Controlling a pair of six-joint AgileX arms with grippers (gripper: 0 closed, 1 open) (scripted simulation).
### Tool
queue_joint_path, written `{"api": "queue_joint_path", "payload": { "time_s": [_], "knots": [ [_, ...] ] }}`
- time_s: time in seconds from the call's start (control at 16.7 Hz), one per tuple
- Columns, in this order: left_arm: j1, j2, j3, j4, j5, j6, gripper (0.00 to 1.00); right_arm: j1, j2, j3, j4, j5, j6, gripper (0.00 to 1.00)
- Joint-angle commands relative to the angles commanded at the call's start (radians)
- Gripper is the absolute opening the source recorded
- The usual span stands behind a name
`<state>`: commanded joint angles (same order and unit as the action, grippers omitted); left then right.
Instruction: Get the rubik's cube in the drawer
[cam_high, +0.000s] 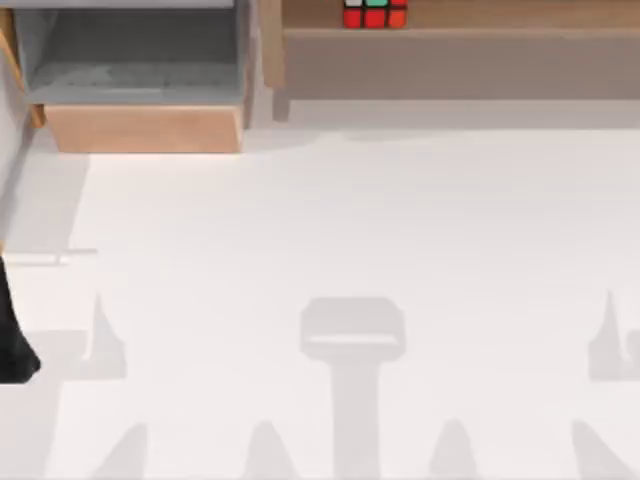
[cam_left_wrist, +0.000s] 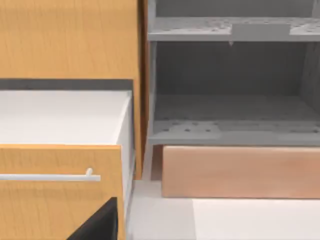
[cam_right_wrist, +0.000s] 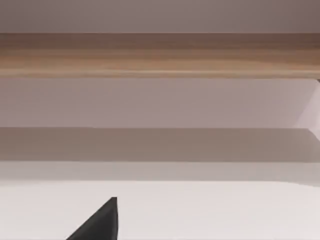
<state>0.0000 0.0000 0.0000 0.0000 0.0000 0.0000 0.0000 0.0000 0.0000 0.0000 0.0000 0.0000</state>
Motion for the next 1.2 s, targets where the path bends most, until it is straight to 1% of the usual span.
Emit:
{"api": "queue_joint_path", "payload": {
  "time_s": [0.24, 0.36, 0.48, 0.6, 0.78, 0.96, 1.2],
  "knots": [
    [-0.013, 0.028, 0.020, 0.015, -0.013, -0.003, 1.00, 0.000, 0.000, 0.000, 0.000, 0.000, 0.000, 1.00],
    [-0.051, 0.097, 0.073, 0.050, -0.037, -0.009, 1.00, 0.000, 0.000, 0.000, 0.000, 0.000, 0.000, 1.00],
    [-0.120, 0.209, 0.161, 0.099, -0.063, -0.018, 1.00, 0.000, 0.000, 0.000, 0.000, 0.000, 0.000, 1.00],
    [-0.210, 0.364, 0.284, 0.158, -0.091, -0.030, 1.00, 0.000, 0.000, 0.000, 0.000, 0.000, 0.000, 1.00],
    [-0.354, 0.666, 0.510, 0.259, -0.147, -0.044, 1.00, 0.000, 0.000, 0.000, 0.000, 0.000, 0.000, 1.00],
    [-0.488, 1.022, 0.708, 0.363, -0.221, -0.046, 1.00, 0.000, 0.000, 0.000, 0.000, 0.000, 0.000, 1.00],
    [-0.649, 1.427, 0.956, 0.505, -0.328, -0.036, 1.00, 0.000, 0.000, 0.000, 0.000, 0.000, 0.000, 1.00]
  ]
}}
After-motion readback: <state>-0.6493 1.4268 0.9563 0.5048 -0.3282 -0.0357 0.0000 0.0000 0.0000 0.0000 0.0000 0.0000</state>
